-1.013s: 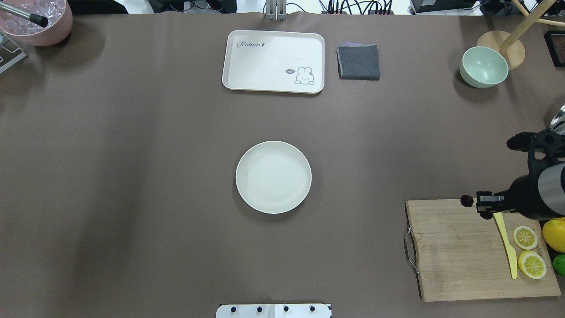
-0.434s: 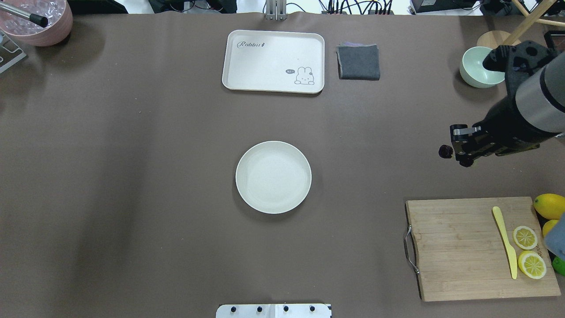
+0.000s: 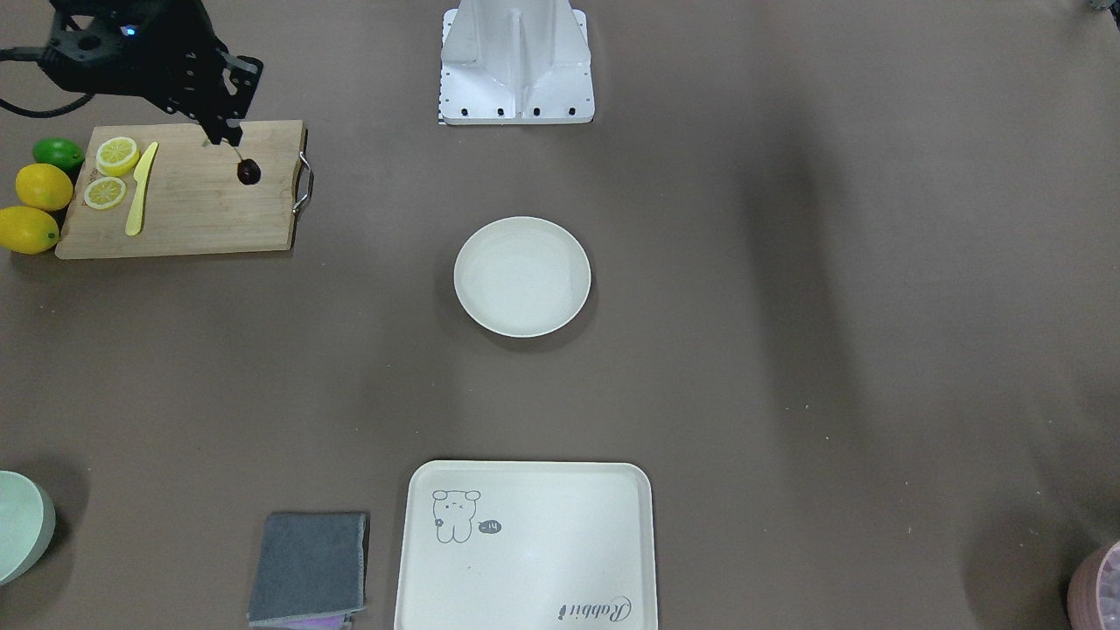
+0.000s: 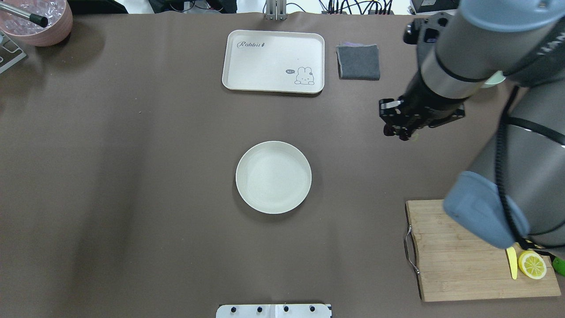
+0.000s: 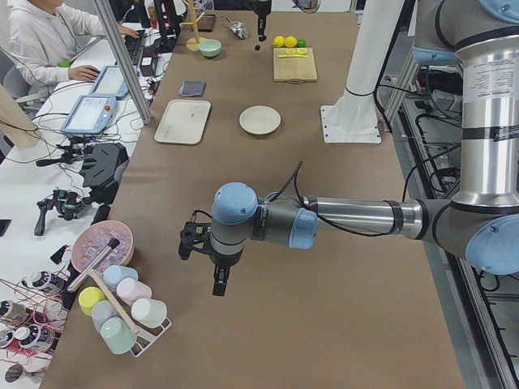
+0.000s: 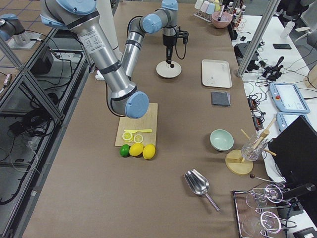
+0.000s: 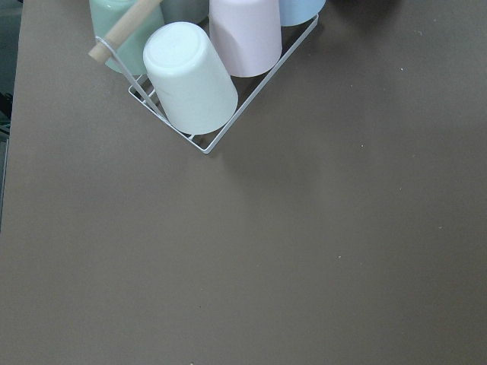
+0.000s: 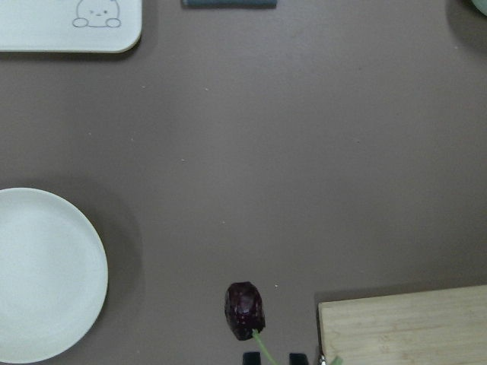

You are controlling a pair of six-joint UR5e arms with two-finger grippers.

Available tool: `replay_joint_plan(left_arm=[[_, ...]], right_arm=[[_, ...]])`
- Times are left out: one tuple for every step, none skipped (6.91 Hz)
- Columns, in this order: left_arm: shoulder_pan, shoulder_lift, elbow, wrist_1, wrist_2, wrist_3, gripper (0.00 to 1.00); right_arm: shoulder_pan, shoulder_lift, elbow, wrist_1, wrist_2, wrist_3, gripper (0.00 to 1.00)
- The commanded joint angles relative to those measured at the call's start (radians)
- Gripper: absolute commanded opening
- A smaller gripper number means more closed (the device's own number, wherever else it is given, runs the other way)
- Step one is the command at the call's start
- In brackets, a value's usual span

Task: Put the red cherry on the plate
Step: 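Carry the cherries with the right gripper over to the white plate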

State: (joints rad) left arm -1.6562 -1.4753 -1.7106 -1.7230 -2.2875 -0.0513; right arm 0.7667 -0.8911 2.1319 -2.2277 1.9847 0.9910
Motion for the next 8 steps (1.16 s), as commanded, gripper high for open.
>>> replay_joint_plan(left_arm=[[-0.002, 0.001, 0.009, 0.005, -0.009, -0.008, 0.98], [0.001, -0.002, 0.023, 0.003, -0.006, -0.022, 0.98], [0.001, -0.002, 0.037, -0.003, -0.009, -0.034, 0.98], [0.001, -0.002, 0.036, -0.004, -0.009, -0.077, 0.98], [0.0, 0.001, 0.037, -0.004, -0.01, -0.084, 0.98], [0.001, 0.001, 0.039, -0.004, -0.01, -0.085, 0.98], [0.001, 0.004, 0.042, -0.003, -0.01, -0.087, 0.98], [0.0, 0.013, 0.043, -0.004, -0.01, -0.085, 0.98]], right_arm=[[-0.135, 0.226, -0.223, -0.003, -0.107, 0.04, 0.0], [-0.203, 0.319, -0.321, 0.006, -0.166, 0.075, 0.0], [-0.257, 0.342, -0.407, 0.102, -0.191, 0.124, 0.0], [-0.304, 0.339, -0.505, 0.228, -0.24, 0.176, 0.0], [-0.319, 0.339, -0.588, 0.323, -0.265, 0.176, 0.0], [-0.332, 0.334, -0.657, 0.411, -0.291, 0.178, 0.0], [-0.346, 0.327, -0.702, 0.49, -0.312, 0.181, 0.0], [-0.359, 0.324, -0.73, 0.523, -0.326, 0.19, 0.0]])
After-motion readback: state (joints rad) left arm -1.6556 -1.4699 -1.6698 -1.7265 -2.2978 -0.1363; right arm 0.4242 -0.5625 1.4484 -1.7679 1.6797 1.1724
